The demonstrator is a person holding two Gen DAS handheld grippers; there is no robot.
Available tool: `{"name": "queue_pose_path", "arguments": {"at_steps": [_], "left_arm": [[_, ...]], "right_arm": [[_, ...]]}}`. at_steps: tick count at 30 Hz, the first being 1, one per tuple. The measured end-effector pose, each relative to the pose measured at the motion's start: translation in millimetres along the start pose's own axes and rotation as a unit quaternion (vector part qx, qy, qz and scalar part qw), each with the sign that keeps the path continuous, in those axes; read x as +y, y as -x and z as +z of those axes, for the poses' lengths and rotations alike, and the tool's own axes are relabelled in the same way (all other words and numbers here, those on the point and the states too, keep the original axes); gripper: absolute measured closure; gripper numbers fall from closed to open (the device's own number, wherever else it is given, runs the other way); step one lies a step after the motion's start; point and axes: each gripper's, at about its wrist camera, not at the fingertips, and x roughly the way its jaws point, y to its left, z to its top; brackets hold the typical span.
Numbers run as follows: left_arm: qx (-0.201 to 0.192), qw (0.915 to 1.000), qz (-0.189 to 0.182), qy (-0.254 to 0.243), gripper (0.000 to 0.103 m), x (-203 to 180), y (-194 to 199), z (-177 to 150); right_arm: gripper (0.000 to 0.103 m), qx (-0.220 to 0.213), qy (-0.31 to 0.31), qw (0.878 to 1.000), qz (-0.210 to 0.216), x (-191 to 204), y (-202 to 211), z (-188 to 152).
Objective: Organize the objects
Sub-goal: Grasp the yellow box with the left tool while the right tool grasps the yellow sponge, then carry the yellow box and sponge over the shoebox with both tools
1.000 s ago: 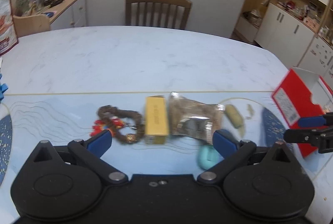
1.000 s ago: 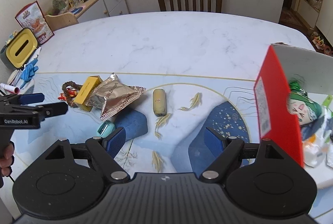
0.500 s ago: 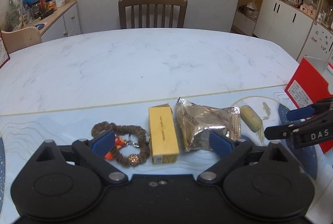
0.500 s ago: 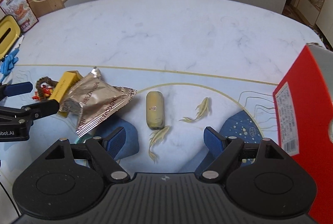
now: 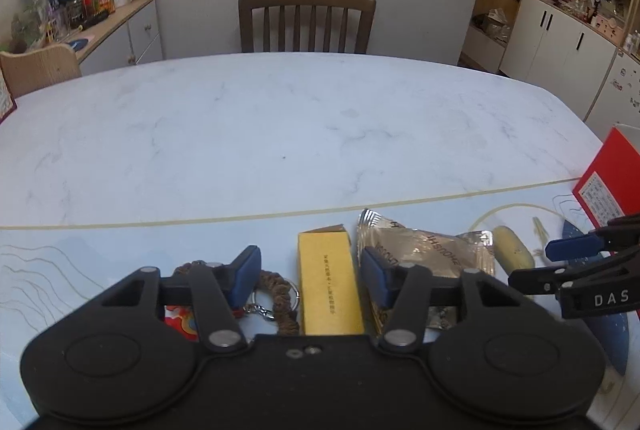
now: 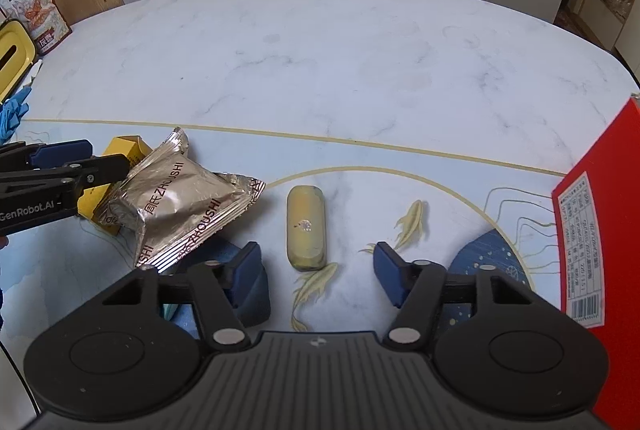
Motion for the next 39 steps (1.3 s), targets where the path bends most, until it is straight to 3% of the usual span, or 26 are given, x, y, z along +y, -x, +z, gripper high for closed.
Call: {"name": "queue_pose_path", "arguments": {"at_steps": [8, 19, 28, 39], "left_arm": [[0.012, 0.9998, -0.002, -0.012, 0.060, -7, -10, -1], [0.023, 0.9995, -0.014, 0.012, 0.074, 1, -16, -1], [0.028, 0.9995, -0.010, 0.015, 0.076, 0, -9, 4], [0.024, 0.9983, -0.030, 0.043, 0.076, 6, 27, 12]], "right_arm": [[0.055, 0.001, 0.011, 1.000, -0.001, 6, -7, 6], [0.082, 0.003, 0.018, 1.000, -0.010, 9, -11, 9], [0.082, -0.005, 0.009, 1.000, -0.013, 7, 2, 2], [0.082, -0.029, -0.011, 0.999, 0.009, 1, 55, -19]]}}
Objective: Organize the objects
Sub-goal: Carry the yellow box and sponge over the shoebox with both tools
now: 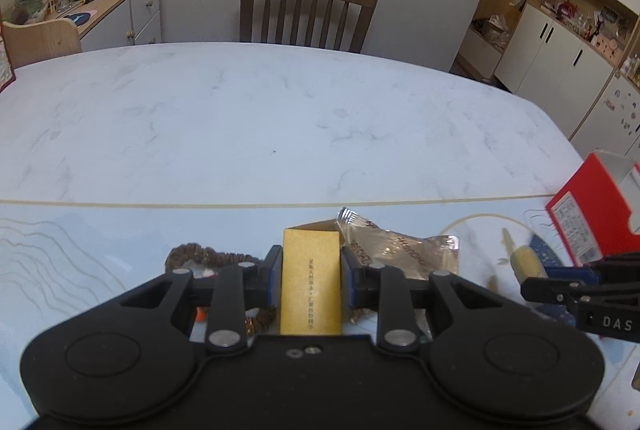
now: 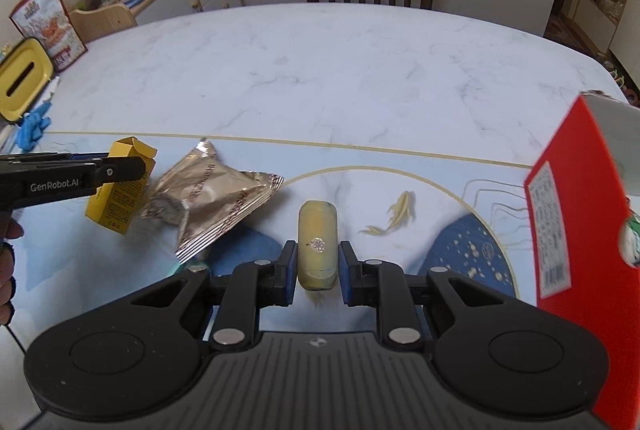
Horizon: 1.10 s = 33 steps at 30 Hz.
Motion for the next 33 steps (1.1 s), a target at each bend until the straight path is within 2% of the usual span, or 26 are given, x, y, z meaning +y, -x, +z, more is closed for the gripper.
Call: {"name": "queue_pose_path", "arguments": {"at_steps": [7, 13, 16, 23, 33], "left_arm": [[0.012, 0.9994, -0.028, 0.018, 0.076, -9, 31, -1], [0.004, 0.9986, -0.053, 0.004, 0.076, -38, 58, -1], [-0.006, 0.9982, -0.057, -0.015, 0.076, -59, 70, -3], [-0.002, 0.9957, -0.082, -0.042, 0.076, -114, 79, -6], [0.002, 0.9911, -0.106, -0.080, 0.076, -200, 72, -5]], "right_arm": [[0.082, -0.017, -0.003, 1.000, 0.006, -7, 44, -12], [0.082, -0.032, -0.009, 0.999, 0.008, -20, 80, -22], [0.082, -0.040, -0.010, 0.999, 0.001, -30, 98, -28], [0.082, -0.049, -0.024, 0.998, -0.012, -63, 131, -43], [0.082, -0.068, -0.056, 0.996, -0.032, -130, 162, -63]]}}
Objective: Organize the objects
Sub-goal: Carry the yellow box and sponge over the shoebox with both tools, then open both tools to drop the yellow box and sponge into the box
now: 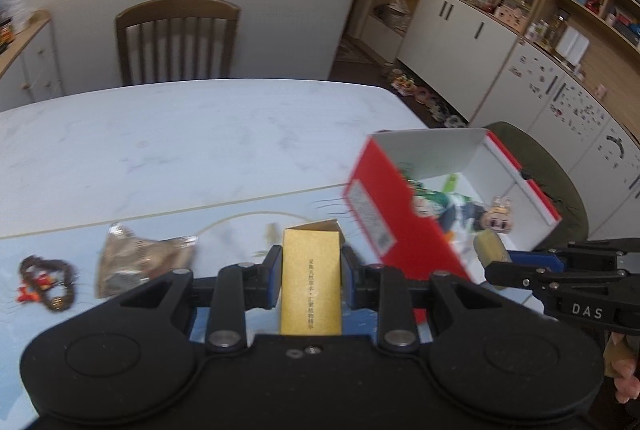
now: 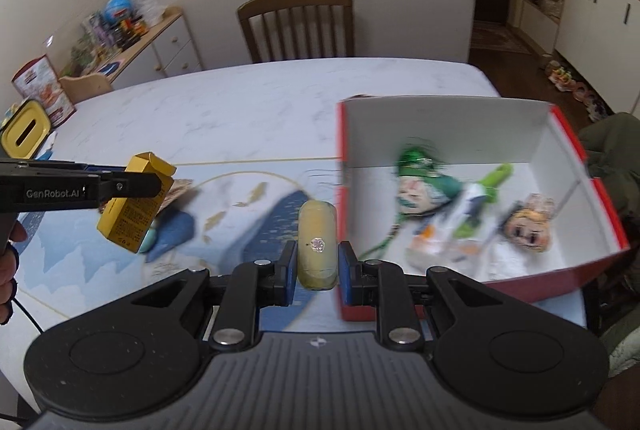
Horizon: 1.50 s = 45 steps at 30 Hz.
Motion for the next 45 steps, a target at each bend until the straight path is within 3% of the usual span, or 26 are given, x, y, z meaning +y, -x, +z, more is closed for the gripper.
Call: {"name": "queue_pose_path", "arguments": {"at_steps": [12, 26, 45], "left_arm": [[0.017, 0.9986, -0.029, -0.040, 0.076, -85, -41, 15], [0.055, 0.9929, -0.048, -0.094, 0.076, -170, -113, 34], [0.121, 0.9840, -0.031, -0.126, 0.076, -214, -208, 35]], "right_arm": [[0.082, -0.015, -0.026, 0.999, -0.036, -93, 11, 10], [0.082, 0.000, -0.012, 0.999, -0.044, -170, -38, 44], [0.082, 0.100, 0.033, 0.993, -0.044, -201, -135, 62]]}}
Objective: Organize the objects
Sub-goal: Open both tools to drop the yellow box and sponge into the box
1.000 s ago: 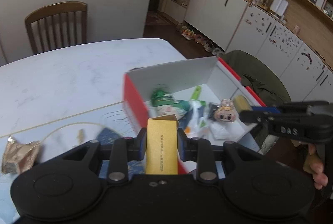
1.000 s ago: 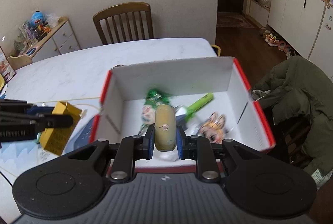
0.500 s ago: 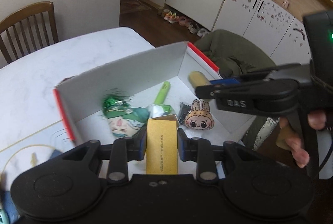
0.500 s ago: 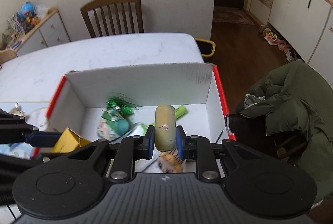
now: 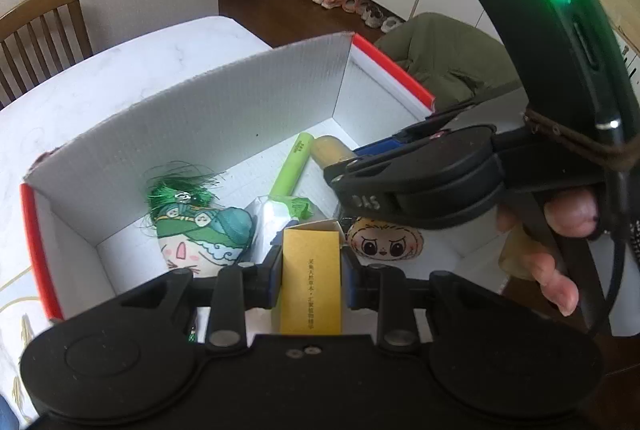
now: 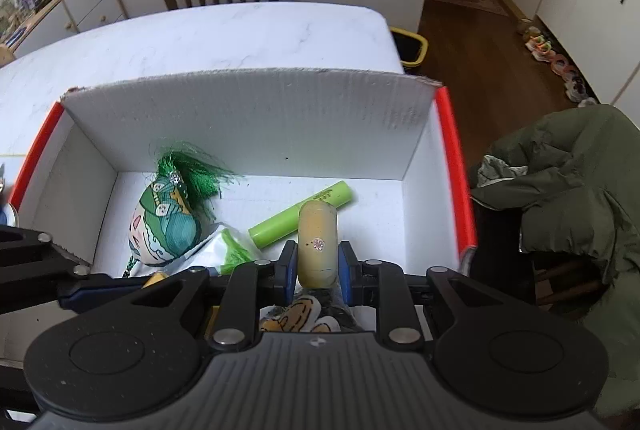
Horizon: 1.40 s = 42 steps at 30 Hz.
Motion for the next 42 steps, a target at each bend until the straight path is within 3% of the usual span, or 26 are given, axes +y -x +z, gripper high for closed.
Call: {"name": "queue_pose_path", "arguments": {"at_steps": [10, 24, 29, 35, 42], "left_arm": [[0.027, 0.9996, -0.004, -0.002, 0.075, -1, -23, 4], [0.061, 0.9979, -0.021, 0.008, 0.071, 1, -35, 1], [0.055, 0.9983, -0.020, 0.003, 0.059, -2, -28, -2], [0.034, 0.9992, -0.020, 0.010, 0.049, 0, -13, -5], [0.000, 0.9997, -0.016, 0.017, 0.043, 4, 16, -11]], "right_arm": [[0.083, 0.029, 0.009, 0.999, 0.009, 0, -16, 1], [0.082, 0.025, -0.004, 1.000, 0.018, -3, -7, -1], [0.082, 0.015, -0.006, 1.000, 0.019, -1, 5, -3], [0.072, -0.003, -0.004, 1.000, 0.019, 1, 23, -6], [0.072, -0.025, -0.007, 0.999, 0.028, 5, 50, -9]]}}
